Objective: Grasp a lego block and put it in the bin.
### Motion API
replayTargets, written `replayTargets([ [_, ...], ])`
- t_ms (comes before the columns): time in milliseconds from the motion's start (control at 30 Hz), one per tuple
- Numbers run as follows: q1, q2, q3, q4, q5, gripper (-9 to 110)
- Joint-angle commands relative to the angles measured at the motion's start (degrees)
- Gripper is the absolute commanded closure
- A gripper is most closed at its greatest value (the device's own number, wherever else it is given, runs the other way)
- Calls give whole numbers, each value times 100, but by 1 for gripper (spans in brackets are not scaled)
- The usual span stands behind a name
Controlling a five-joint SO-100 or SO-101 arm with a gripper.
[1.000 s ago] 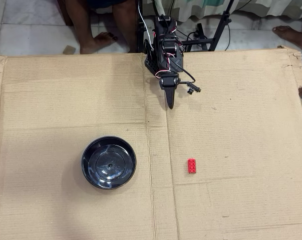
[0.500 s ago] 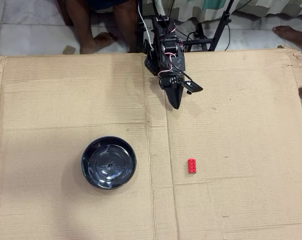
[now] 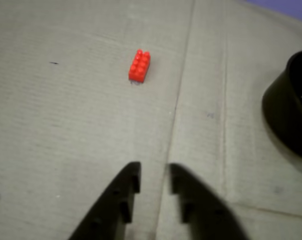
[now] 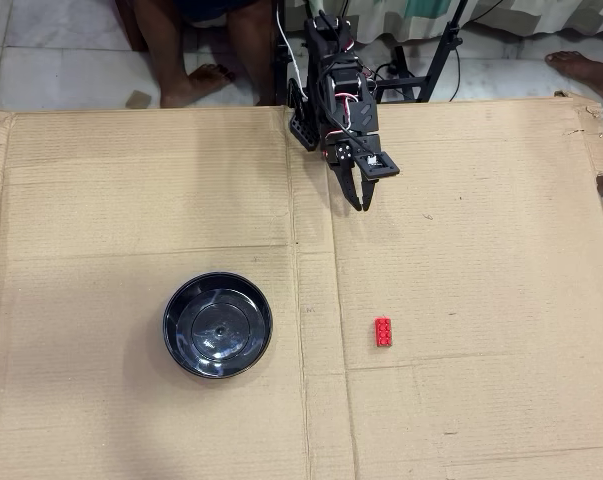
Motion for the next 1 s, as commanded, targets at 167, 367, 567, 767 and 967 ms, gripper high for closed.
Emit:
replayTargets([
  [167, -132, -1890, -1485, -606, 984, 81],
  [367, -272, -3349, -2127, -1582, 2303, 81],
  [567, -431, -4799, -3129, -1960, 3261, 81],
  [767, -448, -6346, -4474, -1986, 3560, 81],
  [967, -448, -7980, -5871, -1986, 3568, 81],
])
